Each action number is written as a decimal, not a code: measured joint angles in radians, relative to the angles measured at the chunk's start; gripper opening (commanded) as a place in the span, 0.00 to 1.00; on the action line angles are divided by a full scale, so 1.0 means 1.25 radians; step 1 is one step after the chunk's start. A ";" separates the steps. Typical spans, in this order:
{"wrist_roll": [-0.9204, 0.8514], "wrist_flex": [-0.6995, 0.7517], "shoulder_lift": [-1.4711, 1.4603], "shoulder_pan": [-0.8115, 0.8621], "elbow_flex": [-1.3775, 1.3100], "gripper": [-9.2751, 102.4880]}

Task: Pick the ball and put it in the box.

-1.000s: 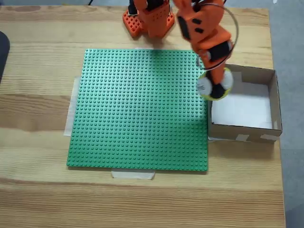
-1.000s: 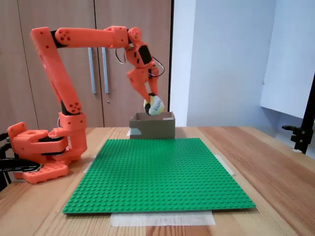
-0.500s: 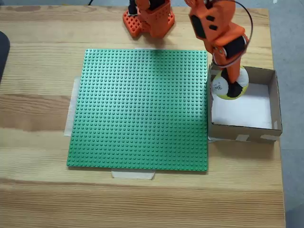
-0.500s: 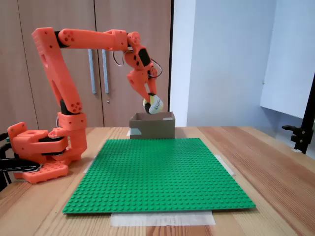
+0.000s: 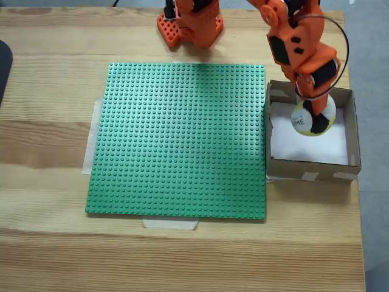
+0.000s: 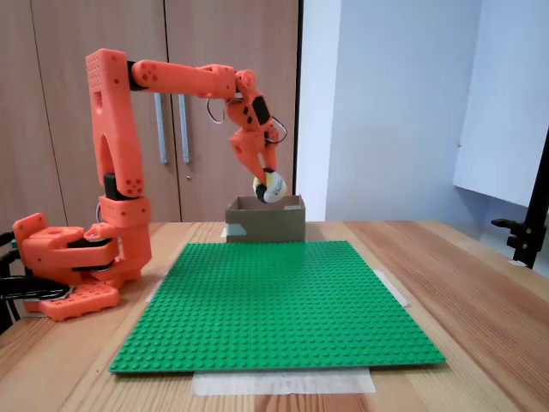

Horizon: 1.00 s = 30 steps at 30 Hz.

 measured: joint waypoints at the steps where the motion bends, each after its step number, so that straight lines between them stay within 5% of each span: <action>1: 0.000 -0.004 -0.007 0.000 -0.002 0.08; 30: 0.004 -0.048 -0.065 -0.013 0.022 0.11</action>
